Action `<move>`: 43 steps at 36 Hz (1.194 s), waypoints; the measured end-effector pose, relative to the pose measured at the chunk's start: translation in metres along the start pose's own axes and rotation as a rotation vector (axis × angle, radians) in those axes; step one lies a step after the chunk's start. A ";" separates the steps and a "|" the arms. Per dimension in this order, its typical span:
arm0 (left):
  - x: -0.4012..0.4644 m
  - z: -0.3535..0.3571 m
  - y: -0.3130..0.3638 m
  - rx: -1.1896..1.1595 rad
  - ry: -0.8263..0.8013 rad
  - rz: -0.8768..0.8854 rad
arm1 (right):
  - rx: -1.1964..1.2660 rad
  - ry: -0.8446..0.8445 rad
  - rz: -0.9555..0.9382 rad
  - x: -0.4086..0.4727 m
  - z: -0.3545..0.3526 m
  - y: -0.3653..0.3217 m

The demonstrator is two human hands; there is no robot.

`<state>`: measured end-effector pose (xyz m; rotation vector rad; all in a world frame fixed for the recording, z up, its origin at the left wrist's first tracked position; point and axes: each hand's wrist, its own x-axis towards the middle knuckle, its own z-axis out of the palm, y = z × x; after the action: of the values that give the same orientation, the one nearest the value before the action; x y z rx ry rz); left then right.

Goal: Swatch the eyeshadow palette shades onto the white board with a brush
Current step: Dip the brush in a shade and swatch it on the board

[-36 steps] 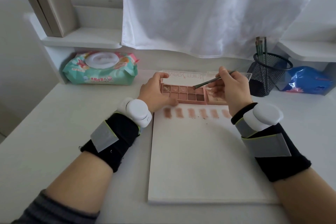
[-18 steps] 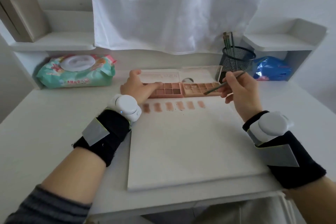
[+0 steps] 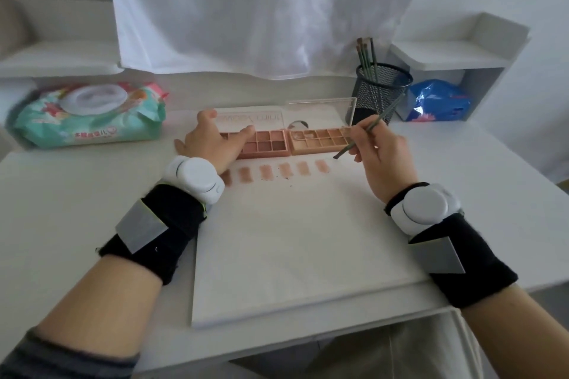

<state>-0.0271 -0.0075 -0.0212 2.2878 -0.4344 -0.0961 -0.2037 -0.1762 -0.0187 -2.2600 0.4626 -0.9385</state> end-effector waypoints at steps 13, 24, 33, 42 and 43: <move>0.000 0.000 -0.001 -0.044 -0.015 -0.012 | -0.082 -0.032 -0.075 -0.002 -0.001 -0.004; 0.002 0.000 -0.003 -0.078 -0.010 -0.023 | -0.003 0.039 -0.047 -0.003 -0.001 -0.002; 0.004 0.002 -0.004 -0.067 -0.011 -0.027 | -0.034 -0.028 -0.043 0.000 0.000 0.000; 0.006 0.003 -0.006 -0.061 -0.006 -0.018 | 0.041 0.061 -0.036 0.000 0.000 0.001; 0.006 0.003 -0.006 -0.061 -0.007 -0.018 | 0.036 0.044 -0.033 0.001 0.001 0.002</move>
<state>-0.0204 -0.0077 -0.0274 2.2326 -0.4093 -0.1244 -0.2025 -0.1774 -0.0201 -2.2247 0.4255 -1.0073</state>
